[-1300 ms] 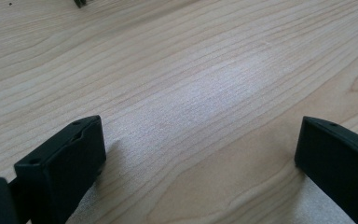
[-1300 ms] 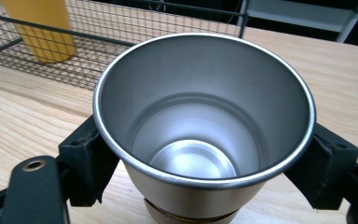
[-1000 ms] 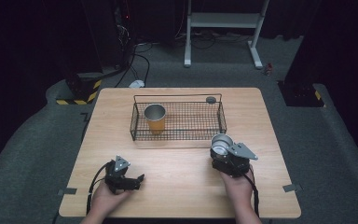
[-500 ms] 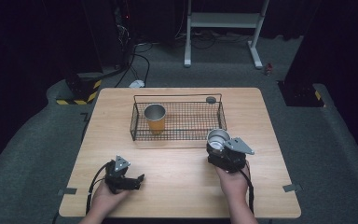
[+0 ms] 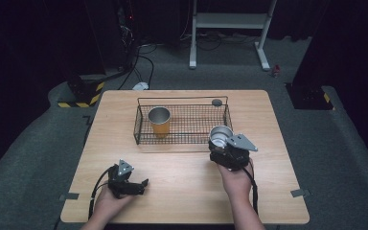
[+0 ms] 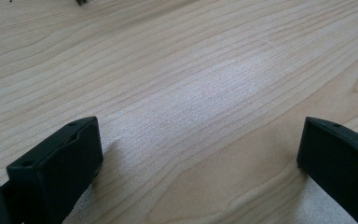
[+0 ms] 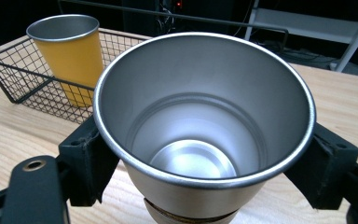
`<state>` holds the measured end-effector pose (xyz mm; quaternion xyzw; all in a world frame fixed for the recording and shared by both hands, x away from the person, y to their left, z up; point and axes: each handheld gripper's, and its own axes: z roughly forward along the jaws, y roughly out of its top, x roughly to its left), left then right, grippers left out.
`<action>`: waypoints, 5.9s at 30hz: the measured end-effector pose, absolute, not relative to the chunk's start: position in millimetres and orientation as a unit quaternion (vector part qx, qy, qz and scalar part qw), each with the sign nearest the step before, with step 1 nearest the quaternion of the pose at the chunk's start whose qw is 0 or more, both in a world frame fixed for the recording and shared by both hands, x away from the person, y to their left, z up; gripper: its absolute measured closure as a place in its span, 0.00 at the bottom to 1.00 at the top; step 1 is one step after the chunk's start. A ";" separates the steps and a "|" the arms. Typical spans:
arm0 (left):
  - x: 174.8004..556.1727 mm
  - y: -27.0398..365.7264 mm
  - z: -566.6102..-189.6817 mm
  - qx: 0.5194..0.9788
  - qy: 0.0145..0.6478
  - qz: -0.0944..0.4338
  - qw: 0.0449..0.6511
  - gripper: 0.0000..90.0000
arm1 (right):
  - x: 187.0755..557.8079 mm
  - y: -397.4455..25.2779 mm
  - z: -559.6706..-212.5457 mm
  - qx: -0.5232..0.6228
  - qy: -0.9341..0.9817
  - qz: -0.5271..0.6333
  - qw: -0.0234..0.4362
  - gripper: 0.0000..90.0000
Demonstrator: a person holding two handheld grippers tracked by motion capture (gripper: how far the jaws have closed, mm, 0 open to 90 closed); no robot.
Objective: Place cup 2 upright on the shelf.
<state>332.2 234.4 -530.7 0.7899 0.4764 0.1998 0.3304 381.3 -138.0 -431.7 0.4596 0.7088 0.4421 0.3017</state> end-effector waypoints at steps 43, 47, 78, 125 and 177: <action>332.3 234.5 -530.7 0.790 0.476 0.200 0.330 0.00 | 442.8 -114.2 -412.9 0.470 0.698 0.436 0.320 0.21; 332.3 234.5 -530.7 0.790 0.476 0.200 0.330 0.00 | 451.5 -112.9 -411.9 0.476 0.699 0.429 0.318 0.21; 332.6 234.3 -530.8 0.790 0.475 0.201 0.331 0.00 | 505.8 -103.1 -429.6 0.507 0.713 0.384 0.296 0.21; 332.6 234.4 -530.6 0.791 0.475 0.200 0.330 0.00 | 529.4 -92.9 -465.8 0.526 0.759 0.304 0.235 0.21; 332.5 234.5 -530.6 0.792 0.475 0.200 0.329 0.00 | 519.8 -92.2 -436.1 0.510 0.751 0.338 0.249 0.10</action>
